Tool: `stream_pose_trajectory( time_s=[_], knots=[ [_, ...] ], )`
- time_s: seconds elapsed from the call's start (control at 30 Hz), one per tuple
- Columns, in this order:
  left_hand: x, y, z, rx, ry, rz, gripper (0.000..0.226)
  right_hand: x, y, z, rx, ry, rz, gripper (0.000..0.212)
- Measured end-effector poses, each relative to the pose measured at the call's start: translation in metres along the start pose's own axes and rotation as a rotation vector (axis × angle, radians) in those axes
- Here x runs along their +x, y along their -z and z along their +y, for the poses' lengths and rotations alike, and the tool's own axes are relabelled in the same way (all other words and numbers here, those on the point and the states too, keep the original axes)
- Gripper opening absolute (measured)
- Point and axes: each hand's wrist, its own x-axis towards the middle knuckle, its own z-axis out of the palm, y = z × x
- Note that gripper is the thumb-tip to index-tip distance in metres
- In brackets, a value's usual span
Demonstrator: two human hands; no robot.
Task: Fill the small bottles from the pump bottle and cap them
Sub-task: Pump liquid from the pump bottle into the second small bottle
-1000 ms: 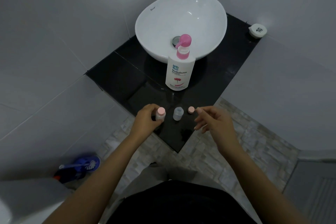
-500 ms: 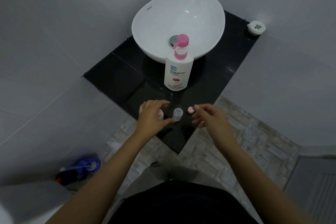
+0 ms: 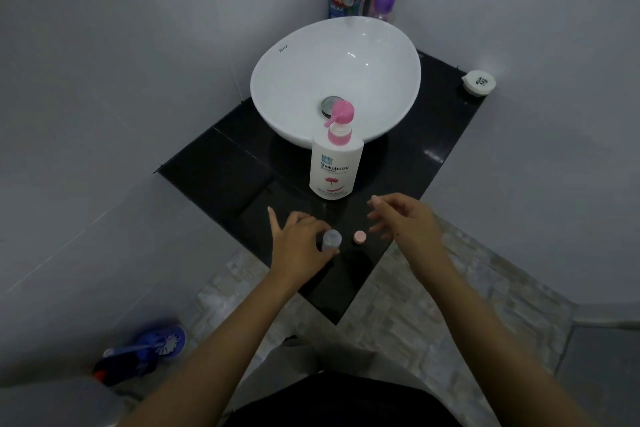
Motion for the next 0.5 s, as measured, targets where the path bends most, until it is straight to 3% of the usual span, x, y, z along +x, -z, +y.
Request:
stream_pose_trajectory(
  time_s=[0.3, 0.5],
  knots=[
    [0.023, 0.081, 0.000, -0.599, 0.082, 0.243, 0.026, 0.046, 0.006, -0.078, -0.062, 0.355, 0.117, 0.018],
    [0.044, 0.114, -0.003, -0.615, 0.031, 0.256, 0.028, 0.087, -0.022, -0.115, -0.156, 0.492, 0.079, 0.022]
  ],
)
